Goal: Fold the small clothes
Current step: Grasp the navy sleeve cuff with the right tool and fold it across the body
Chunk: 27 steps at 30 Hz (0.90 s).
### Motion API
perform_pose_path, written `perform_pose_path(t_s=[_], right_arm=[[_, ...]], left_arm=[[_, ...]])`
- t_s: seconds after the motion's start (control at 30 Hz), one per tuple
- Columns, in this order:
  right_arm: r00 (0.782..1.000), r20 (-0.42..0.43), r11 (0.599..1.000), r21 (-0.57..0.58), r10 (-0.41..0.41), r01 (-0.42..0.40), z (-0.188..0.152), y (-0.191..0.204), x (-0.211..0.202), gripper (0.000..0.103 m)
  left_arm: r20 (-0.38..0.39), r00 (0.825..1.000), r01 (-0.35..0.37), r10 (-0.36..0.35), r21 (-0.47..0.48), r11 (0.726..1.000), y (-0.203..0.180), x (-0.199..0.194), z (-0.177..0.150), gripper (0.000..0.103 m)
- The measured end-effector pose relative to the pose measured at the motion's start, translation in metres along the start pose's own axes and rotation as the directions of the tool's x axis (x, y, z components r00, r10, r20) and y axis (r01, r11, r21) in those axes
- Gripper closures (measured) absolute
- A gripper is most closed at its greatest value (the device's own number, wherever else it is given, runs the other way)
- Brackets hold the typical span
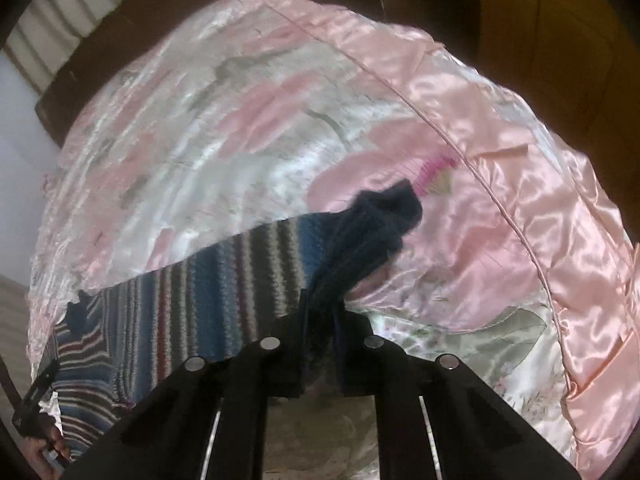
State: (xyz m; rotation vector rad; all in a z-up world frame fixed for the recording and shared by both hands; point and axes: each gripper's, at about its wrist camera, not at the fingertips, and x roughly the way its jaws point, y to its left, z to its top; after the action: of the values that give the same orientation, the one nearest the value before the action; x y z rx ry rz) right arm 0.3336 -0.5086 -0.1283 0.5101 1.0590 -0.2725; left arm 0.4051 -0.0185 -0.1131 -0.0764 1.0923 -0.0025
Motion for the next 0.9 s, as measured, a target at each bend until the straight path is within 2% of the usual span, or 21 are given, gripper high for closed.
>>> perform_pose_path(t_s=[0.07, 0.1, 0.13, 0.27, 0.4, 0.57, 0.7, 0.77, 0.9], right_arm=[[0.995, -0.059, 0.996, -0.005, -0.086, 0.086, -0.001, 0.001, 0.013, 0.093], [0.987, -0.071, 0.99, -0.022, -0.141, 0.14, -0.003, 0.001, 0.016, 0.093], [0.985, -0.064, 0.987, -0.033, -0.158, 0.156, -0.005, 0.004, 0.016, 0.093], [0.999, 0.016, 0.997, -0.052, -0.049, 0.05, -0.007, 0.035, 0.002, 0.093], [0.999, 0.044, 0.978, -0.209, 0.028, -0.018, -0.015, 0.104, -0.007, 0.093], [0.994, -0.01, 0.923, -0.37, 0.111, -0.107, -0.045, 0.201, 0.012, 0.093], [0.985, -0.073, 0.863, -0.473, 0.159, -0.175, -0.078, 0.271, 0.035, 0.093], [0.978, -0.109, 0.846, -0.491, 0.176, -0.207, -0.094, 0.297, 0.048, 0.093], [0.973, -0.17, 0.832, -0.508, 0.156, -0.222, -0.116, 0.328, 0.078, 0.091]], left_arm=[[-0.013, 1.0, 0.002, -0.002, 0.015, 1.0, 0.0, 0.002, 0.002, 0.003], [-0.023, 1.0, 0.004, -0.003, 0.024, 1.0, 0.0, 0.004, 0.002, 0.003], [-0.025, 1.0, 0.01, -0.009, 0.029, 1.0, 0.001, 0.003, 0.001, 0.003], [-0.01, 1.0, 0.016, -0.016, 0.038, 0.999, 0.015, 0.0, 0.001, 0.003], [-0.009, 1.0, 0.0, 0.0, 0.007, 1.0, 0.04, 0.001, 0.009, 0.003], [-0.007, 1.0, -0.006, 0.006, -0.016, 1.0, 0.063, 0.004, 0.014, 0.003], [-0.012, 1.0, -0.007, 0.007, -0.028, 1.0, 0.079, 0.009, 0.015, 0.003], [-0.019, 1.0, -0.006, 0.005, -0.046, 0.999, 0.088, 0.013, 0.014, 0.003], [-0.036, 0.999, 0.004, -0.006, -0.076, 0.997, 0.102, 0.019, 0.01, 0.003]])
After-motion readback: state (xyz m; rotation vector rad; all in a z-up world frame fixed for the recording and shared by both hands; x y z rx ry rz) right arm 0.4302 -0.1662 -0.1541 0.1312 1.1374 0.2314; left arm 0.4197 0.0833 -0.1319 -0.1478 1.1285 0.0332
